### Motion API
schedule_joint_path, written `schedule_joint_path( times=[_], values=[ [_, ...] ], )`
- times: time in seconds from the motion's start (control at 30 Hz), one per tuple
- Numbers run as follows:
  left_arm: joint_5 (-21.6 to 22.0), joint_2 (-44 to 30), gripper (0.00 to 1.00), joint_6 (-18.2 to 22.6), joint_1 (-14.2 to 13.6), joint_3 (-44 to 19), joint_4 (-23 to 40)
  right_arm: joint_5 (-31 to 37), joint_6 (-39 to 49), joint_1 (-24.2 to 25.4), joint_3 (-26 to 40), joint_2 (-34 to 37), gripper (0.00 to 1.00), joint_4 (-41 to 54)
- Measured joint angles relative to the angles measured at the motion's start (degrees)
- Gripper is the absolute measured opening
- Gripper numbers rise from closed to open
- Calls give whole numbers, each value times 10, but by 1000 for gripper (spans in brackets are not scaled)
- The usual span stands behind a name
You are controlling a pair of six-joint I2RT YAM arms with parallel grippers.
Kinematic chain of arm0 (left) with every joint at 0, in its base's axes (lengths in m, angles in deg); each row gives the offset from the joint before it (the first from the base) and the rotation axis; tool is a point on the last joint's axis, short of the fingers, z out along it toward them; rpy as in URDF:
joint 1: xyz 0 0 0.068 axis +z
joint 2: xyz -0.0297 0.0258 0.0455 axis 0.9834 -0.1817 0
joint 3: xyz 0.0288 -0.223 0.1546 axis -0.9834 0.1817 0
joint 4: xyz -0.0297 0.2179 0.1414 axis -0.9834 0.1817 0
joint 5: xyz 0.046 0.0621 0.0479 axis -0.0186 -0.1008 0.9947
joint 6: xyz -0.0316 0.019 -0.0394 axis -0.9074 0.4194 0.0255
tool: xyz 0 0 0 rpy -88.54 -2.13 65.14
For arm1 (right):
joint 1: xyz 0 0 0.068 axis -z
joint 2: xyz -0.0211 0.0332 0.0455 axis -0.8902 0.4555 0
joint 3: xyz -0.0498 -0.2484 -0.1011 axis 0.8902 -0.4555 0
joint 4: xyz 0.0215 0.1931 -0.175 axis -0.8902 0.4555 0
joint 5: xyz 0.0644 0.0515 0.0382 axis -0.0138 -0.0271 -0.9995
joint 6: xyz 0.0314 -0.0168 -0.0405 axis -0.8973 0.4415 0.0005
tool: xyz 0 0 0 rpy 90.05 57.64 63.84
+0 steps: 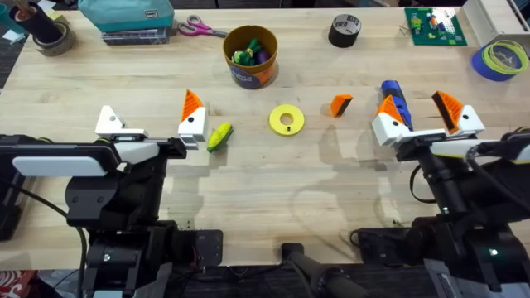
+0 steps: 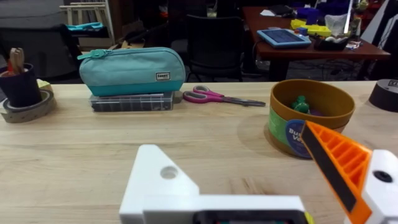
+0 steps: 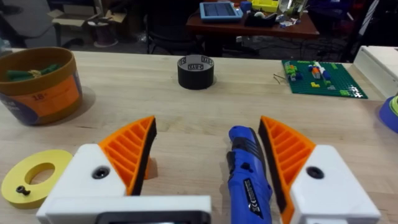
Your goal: Pick up the gripper from the table and insert it into the empty holder that is missing its gripper. Then pick up a screw, insert it into the mounting hole, and use the screwdriver to tighten it. Finally, clean up the table by picking up the vegetable and placing it into the bucket.
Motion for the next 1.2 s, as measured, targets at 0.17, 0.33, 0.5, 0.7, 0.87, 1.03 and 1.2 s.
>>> schedule_joint_path(
  times=[0.17, 0.33, 0.5, 0.7, 0.87, 1.03, 1.2],
  values=[
    [0, 0, 985, 0, 0, 0, 0, 0, 0, 0, 0, 0, 997, 1],
    [9, 0, 986, 0, 0, 0, -22, 0, 0, 0, 0, 1, 997, -30],
    [16, 0, 985, 0, 0, -18, -9, 1, -8, 0, 13, 1, 997, -92],
    [17, -22, 985, 0, 0, -145, 92, 2, -12, 0, 121, 1, 997, -15],
    [17, -109, 984, 0, 0, -286, 193, 2, -14, 0, 258, 40, 997, 97],
    [17, -238, 986, 10, 0, -424, 317, 2, -14, 0, 378, 139, 997, 221],
    [17, -357, 985, 20, 0, -536, 425, 2, -14, 0, 482, 264, 997, 345]
  ],
)
